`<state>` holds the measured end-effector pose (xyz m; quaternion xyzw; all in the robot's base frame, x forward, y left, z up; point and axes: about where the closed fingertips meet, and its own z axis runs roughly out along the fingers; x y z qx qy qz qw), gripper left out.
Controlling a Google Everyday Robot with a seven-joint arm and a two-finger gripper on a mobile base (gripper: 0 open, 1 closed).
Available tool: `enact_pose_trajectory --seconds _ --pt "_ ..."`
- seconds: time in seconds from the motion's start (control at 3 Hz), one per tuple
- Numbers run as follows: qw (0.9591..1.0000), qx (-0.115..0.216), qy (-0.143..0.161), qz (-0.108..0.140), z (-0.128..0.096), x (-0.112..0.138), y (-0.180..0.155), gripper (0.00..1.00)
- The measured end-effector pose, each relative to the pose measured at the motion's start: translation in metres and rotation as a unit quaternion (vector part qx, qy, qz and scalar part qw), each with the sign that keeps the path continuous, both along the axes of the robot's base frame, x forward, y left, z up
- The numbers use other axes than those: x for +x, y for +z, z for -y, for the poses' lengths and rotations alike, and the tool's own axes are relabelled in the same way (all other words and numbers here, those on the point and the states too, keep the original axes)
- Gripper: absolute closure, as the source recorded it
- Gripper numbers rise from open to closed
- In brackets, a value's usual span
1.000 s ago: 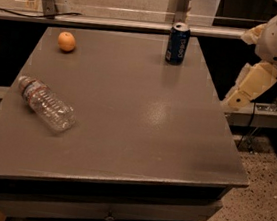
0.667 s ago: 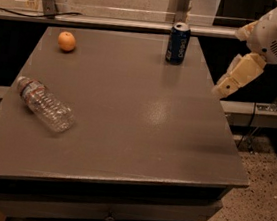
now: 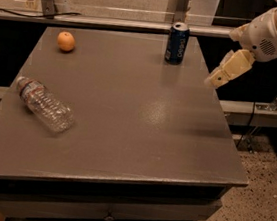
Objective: Move pepsi can near water bottle
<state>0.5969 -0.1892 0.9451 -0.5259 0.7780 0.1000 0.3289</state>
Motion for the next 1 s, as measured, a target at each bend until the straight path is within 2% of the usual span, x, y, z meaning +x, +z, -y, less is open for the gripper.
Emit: enact_pose_trajectory --seconds 0.33,0.67,1.0 --pt "0.9994 0.034 0.004 -0.001 -0.003 0.011 -0.011 0.0" --pt "0.9957 0.092 0.01 0.004 -0.006 0.039 -0.025 0.0" --pt "0.9884 0.148 0.019 0.024 -0.01 0.075 -0.036 0.0"
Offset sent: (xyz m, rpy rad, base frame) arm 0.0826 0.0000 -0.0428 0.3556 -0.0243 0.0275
